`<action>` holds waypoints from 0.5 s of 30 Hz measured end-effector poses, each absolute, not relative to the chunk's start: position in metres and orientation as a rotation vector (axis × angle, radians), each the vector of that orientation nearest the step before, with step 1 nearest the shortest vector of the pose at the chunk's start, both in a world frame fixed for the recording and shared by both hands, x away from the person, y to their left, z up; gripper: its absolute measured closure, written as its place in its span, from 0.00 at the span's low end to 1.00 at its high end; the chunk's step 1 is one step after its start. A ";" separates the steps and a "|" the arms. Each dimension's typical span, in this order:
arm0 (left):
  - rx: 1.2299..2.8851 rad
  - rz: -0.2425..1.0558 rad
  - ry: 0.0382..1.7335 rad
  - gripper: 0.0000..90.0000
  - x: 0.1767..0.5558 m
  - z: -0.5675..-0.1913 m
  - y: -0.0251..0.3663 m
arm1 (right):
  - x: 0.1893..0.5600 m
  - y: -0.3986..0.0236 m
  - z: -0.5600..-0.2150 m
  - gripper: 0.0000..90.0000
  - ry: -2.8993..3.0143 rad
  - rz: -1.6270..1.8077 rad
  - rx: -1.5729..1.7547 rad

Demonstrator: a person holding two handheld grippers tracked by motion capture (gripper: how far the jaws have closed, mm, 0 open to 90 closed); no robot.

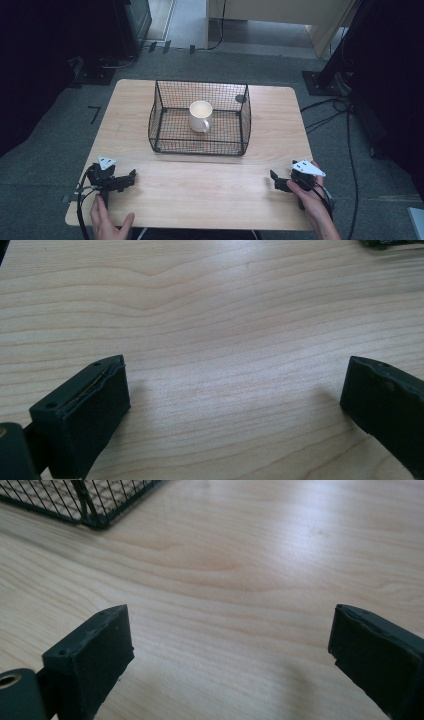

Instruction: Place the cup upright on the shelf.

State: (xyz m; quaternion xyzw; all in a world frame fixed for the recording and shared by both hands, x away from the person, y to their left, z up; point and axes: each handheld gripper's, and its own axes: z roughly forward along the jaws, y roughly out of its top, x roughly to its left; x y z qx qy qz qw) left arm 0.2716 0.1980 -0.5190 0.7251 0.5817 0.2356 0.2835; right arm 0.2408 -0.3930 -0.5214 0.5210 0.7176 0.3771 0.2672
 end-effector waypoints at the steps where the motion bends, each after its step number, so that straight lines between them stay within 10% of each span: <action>1: 1.941 0.631 1.557 0.00 0.272 -0.519 0.198 | 0.240 -0.394 -0.522 0.04 1.944 1.005 1.415; 15: 1.941 0.631 1.557 0.00 0.272 -0.519 0.198 | 0.237 -0.404 -0.526 0.01 2.007 0.846 1.482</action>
